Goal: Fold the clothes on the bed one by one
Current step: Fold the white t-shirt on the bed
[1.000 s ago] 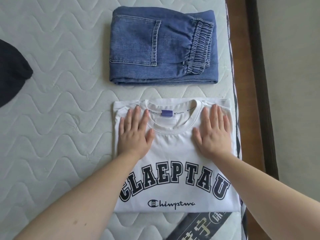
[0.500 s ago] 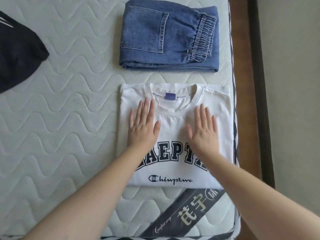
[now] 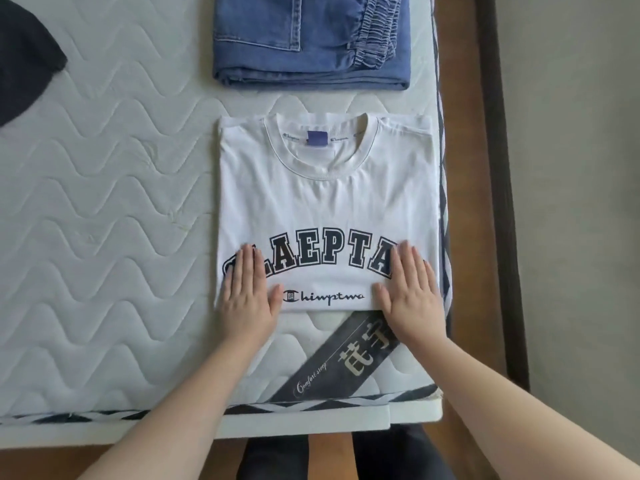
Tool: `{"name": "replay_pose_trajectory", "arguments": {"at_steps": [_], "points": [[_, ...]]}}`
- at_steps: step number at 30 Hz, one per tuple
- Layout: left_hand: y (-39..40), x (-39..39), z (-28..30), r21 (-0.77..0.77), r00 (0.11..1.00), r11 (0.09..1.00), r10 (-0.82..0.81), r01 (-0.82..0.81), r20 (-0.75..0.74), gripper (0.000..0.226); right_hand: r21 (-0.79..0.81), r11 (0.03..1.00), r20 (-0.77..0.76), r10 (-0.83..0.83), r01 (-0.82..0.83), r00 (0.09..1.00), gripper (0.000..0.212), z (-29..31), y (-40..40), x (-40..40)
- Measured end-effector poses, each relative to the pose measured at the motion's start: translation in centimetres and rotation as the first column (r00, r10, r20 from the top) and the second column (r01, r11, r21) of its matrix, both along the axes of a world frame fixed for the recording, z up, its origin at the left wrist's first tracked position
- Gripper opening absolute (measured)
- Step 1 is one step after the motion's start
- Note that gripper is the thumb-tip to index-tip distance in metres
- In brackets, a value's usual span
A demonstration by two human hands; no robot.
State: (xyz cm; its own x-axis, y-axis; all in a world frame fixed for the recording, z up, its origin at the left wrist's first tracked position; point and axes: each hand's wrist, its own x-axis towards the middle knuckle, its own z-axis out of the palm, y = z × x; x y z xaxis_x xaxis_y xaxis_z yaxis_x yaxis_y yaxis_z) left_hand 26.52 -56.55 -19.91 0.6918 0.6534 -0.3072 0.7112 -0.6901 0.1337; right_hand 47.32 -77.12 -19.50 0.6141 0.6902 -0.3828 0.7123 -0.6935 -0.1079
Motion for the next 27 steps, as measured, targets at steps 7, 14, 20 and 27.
{"name": "replay_pose_trajectory", "arguments": {"at_steps": [7,14,20,27], "points": [[-1.1,-5.7,2.6,-0.141,0.986,0.989,-0.065,0.044,-0.152,0.075,-0.090,0.995,-0.115,-0.044,0.034,0.992,0.077,2.0,-3.0,-0.4],[0.6,-8.7,4.6,-0.199,0.952,0.976,-0.141,0.087,-0.273,0.074,-0.244,0.967,-0.239,0.017,-0.077,0.971,0.080,5.7,-4.0,-0.9],[1.8,-4.0,11.1,-0.162,0.976,0.982,-0.127,0.099,-0.174,0.045,-0.229,0.968,-0.045,0.099,-0.107,0.994,0.040,11.9,-2.1,-1.6],[2.2,0.5,25.8,0.035,0.949,0.954,-0.300,0.298,0.098,0.045,-0.031,0.993,0.048,0.111,-0.110,0.993,0.039,24.4,2.8,-2.1]]}}
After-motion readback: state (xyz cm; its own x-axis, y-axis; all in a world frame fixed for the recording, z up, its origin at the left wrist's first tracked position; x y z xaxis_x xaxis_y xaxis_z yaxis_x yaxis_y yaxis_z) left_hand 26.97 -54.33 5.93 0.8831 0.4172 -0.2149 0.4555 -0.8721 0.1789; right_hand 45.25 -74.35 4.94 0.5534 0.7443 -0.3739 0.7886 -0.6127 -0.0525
